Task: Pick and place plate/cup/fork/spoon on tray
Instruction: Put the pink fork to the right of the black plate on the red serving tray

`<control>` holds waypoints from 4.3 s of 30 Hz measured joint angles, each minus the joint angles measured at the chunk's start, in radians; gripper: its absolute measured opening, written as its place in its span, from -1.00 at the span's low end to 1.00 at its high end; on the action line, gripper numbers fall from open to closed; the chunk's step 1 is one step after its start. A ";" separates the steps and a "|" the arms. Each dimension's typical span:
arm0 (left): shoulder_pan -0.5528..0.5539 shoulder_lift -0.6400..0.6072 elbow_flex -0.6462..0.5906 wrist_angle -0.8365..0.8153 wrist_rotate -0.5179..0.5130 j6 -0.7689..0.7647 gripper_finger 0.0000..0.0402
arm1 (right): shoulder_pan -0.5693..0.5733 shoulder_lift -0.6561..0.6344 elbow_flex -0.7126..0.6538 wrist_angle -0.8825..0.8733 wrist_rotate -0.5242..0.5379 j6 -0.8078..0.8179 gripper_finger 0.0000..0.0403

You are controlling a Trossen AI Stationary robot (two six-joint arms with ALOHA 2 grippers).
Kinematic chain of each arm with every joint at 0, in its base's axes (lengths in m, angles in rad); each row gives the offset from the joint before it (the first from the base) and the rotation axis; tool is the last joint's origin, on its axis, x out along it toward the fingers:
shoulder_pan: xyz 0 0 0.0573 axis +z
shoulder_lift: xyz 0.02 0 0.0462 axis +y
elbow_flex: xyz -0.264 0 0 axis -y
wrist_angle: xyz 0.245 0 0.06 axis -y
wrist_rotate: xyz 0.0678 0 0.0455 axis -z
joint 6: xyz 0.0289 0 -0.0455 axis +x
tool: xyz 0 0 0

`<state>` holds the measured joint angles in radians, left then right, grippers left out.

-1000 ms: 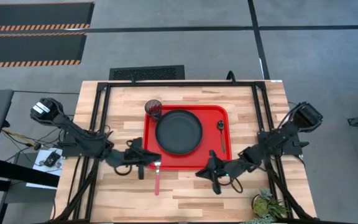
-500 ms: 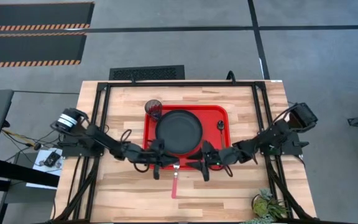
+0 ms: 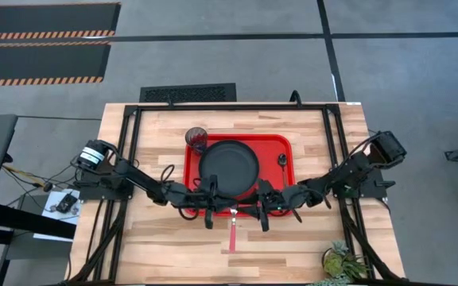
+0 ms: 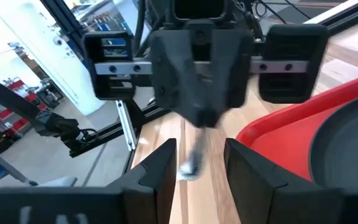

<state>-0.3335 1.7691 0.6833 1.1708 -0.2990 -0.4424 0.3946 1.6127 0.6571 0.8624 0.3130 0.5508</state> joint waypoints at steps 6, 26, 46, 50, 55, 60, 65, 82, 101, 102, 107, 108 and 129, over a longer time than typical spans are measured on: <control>0.005 0.000 0.022 -0.012 -0.013 0.013 -1.00 | -0.010 0.000 0.000 0.007 0.000 -0.004 -0.31; 0.044 -0.012 0.025 -0.013 0.028 0.066 -0.78 | -0.018 -0.035 -0.006 0.001 0.003 -0.034 -0.89; 0.002 -0.160 -0.168 -0.005 -0.052 0.134 -0.36 | -0.276 -0.656 -0.229 -0.734 -0.072 -0.105 -0.97; -0.005 -0.160 -0.169 -0.006 -0.056 0.139 -0.41 | -0.418 -0.726 -0.361 -0.673 -0.186 -0.107 -0.95; -0.006 -0.160 -0.168 -0.001 -0.053 0.158 -0.43 | -0.588 -0.743 -0.461 -0.570 -0.331 -0.107 -0.95; -0.006 -0.160 -0.169 -0.006 -0.054 0.167 -0.43 | -0.724 -0.741 -0.480 -0.559 -0.444 -0.132 -0.95; -0.006 -0.160 -0.169 -0.010 -0.055 0.169 -0.43 | -0.797 -0.725 -0.484 -0.560 -0.500 -0.100 -0.95; -0.005 -0.160 -0.169 -0.013 -0.056 0.170 -0.44 | -0.821 -0.411 -0.419 -0.464 -0.484 0.006 -0.94; -0.005 -0.159 -0.169 -0.015 -0.056 0.170 -0.43 | -0.812 -0.121 -0.224 -0.579 -0.411 0.039 -0.86; -0.005 -0.159 -0.169 -0.015 -0.056 0.170 -0.43 | -0.809 -0.119 -0.218 -0.589 -0.408 0.039 -0.84; -0.005 -0.159 -0.169 -0.015 -0.056 0.170 -0.43 | -0.792 -0.120 -0.209 -0.603 -0.385 0.039 -0.75; -0.005 -0.159 -0.169 -0.015 -0.056 0.170 -0.43 | -0.792 -0.121 -0.209 -0.605 -0.384 0.040 -0.73; 0.014 -0.159 -0.169 -0.061 -0.037 0.189 -0.73 | -0.766 -0.145 -0.117 -0.759 -0.375 -0.067 -0.22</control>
<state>-0.3195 1.6100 0.5144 1.1095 -0.3359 -0.2533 -0.3717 1.4674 0.5404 0.1035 -0.0621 0.4840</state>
